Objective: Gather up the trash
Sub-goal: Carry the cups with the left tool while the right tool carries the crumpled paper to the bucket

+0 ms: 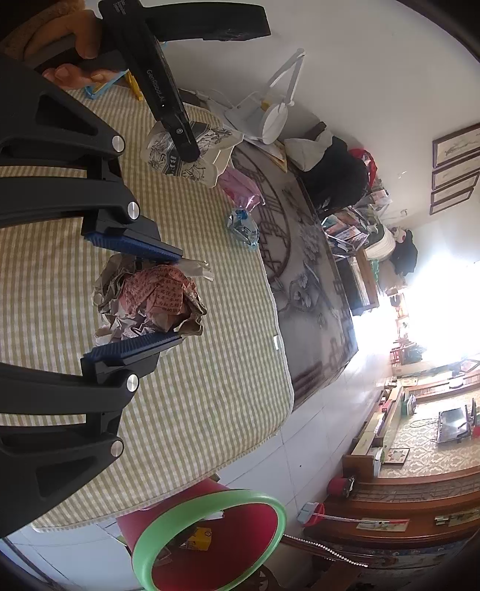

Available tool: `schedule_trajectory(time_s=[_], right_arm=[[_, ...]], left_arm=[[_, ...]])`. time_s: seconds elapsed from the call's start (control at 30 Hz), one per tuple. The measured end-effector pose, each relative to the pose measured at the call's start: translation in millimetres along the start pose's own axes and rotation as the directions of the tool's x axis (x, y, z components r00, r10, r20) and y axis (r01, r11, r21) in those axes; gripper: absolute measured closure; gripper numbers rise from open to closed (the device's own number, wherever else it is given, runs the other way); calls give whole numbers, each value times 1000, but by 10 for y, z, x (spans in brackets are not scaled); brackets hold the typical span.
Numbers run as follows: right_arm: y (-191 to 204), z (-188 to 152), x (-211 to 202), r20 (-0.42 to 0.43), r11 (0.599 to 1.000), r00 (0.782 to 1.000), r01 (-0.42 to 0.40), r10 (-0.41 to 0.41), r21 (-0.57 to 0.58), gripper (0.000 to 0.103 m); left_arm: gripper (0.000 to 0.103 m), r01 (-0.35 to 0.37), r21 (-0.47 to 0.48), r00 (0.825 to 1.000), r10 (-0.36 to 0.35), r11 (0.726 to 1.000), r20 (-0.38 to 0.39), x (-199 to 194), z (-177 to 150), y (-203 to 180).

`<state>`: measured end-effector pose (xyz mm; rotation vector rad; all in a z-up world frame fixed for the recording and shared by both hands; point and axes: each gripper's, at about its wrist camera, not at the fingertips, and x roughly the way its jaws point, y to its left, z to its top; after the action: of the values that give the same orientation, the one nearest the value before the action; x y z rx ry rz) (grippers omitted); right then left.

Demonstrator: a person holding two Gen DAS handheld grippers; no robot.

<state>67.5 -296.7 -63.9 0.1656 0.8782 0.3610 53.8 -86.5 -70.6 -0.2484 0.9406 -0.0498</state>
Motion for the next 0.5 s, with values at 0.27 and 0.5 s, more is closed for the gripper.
schedule_trajectory(time_s=[0.27,0.5], right_arm=[[-735,169,-208,13,1000,1000,-16,16,5,64],[-1383,233,-425,34,1000,999,-7,6,27,64]], left_arm=[[63,-14,1,1000,14,1000,24,105,-23,-682],[63,-13,20,1000,12,1000,22,197,-114,-1289]])
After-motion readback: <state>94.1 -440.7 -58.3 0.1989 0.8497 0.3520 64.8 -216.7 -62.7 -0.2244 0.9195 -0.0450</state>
